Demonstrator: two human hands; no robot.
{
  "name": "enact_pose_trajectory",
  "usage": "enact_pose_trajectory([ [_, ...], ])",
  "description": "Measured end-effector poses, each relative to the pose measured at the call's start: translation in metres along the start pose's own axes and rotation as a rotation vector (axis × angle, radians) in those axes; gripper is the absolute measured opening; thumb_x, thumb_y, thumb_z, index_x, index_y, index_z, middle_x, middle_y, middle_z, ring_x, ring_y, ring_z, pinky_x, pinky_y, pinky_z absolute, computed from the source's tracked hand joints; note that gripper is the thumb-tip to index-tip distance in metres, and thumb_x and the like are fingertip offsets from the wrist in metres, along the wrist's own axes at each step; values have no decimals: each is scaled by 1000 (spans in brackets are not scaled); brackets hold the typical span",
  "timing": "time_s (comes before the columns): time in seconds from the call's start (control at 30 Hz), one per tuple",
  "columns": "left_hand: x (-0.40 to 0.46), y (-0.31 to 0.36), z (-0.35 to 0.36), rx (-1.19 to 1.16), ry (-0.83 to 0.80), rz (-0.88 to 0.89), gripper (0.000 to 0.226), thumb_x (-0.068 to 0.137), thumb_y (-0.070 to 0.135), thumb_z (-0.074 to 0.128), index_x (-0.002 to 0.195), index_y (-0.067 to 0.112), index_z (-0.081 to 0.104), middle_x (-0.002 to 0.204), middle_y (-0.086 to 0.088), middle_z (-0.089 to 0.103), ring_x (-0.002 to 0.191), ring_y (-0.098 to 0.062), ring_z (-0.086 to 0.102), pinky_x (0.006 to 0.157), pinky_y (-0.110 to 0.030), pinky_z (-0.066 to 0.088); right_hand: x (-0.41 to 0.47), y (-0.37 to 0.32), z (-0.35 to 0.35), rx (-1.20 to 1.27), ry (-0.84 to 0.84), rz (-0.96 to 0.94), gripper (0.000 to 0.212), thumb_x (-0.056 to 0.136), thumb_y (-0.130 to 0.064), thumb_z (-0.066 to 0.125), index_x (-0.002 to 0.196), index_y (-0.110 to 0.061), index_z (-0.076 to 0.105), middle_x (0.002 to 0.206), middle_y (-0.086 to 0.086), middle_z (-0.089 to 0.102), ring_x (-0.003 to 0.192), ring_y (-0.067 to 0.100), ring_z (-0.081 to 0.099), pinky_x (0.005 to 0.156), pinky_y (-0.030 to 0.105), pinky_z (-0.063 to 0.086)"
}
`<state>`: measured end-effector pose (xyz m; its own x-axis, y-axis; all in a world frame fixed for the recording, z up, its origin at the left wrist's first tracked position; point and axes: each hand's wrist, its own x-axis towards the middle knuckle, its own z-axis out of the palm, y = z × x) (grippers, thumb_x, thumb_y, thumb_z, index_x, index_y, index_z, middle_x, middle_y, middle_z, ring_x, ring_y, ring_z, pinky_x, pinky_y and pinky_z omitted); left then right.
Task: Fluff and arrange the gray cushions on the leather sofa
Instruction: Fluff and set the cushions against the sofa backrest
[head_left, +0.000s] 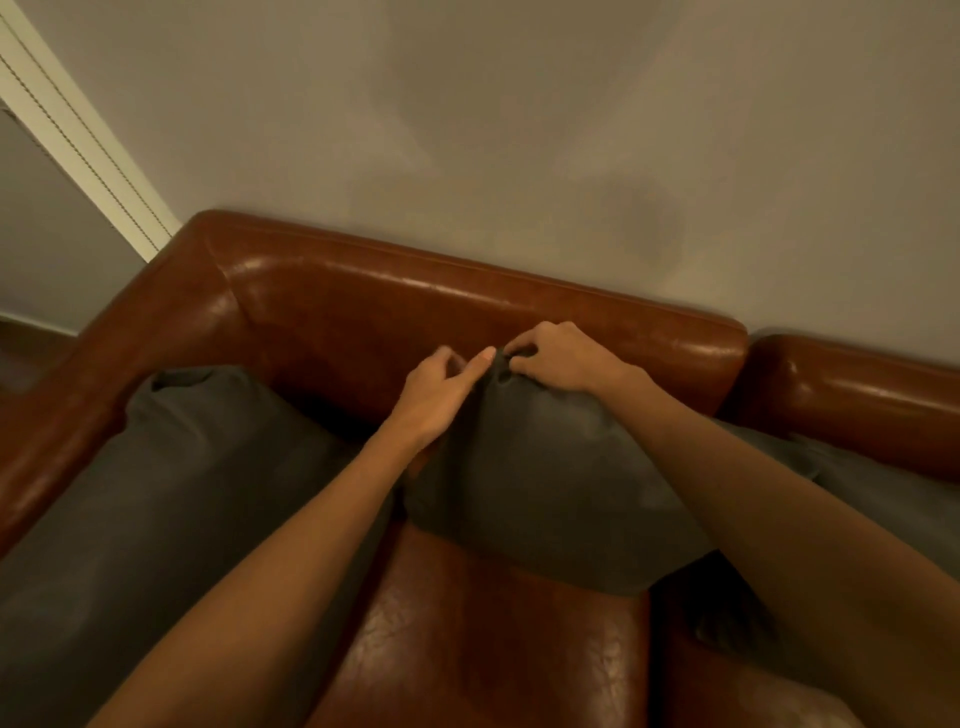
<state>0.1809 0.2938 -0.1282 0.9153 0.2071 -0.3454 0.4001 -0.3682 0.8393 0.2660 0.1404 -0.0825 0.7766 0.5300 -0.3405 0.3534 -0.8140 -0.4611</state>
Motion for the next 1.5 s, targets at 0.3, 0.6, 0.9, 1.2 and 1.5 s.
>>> enact_pose_trajectory([
  [0.3, 12, 32, 6, 530, -101, 166, 13, 95, 21, 55, 83, 19, 60, 96, -12, 63, 85, -28, 61, 65, -36, 45, -9, 11, 40, 224, 237, 107, 25, 92, -21, 61, 116, -18, 57, 109, 6, 65, 102, 23, 61, 92, 42, 50],
  [0.6, 5, 15, 4, 518, 17, 196, 23, 96, 5, 54, 113, 9, 68, 113, -12, 66, 107, -26, 61, 92, -36, 51, -21, 10, 57, 511, 332, 100, 27, 88, -16, 71, 113, -8, 68, 105, 6, 71, 100, 13, 65, 91, 27, 53],
  [0.9, -17, 53, -17, 201, 174, 405, 7, 87, 15, 68, 90, 21, 65, 84, 4, 68, 86, -10, 63, 72, -16, 42, -64, 8, 20, 925, 608, 12, 8, 83, -10, 75, 90, -14, 74, 85, -1, 74, 83, 6, 70, 79, 21, 54],
  [1.2, -19, 118, 26, 306, -190, 653, 60, 83, 58, 63, 133, 27, 50, 131, 0, 52, 123, -15, 46, 106, -31, 37, -119, 62, 1, 1497, 819, 33, 26, 84, -20, 65, 107, -8, 69, 103, 5, 74, 104, 21, 67, 92, 34, 53],
  [1.5, -19, 87, 87, 557, -236, 591, 98, 62, 85, 56, 145, 48, 19, 150, 9, 28, 136, -26, 28, 109, -56, 28, -146, 103, -32, 521, 636, 12, 6, 90, -22, 67, 94, -22, 71, 106, 0, 65, 99, 12, 61, 88, 25, 49],
])
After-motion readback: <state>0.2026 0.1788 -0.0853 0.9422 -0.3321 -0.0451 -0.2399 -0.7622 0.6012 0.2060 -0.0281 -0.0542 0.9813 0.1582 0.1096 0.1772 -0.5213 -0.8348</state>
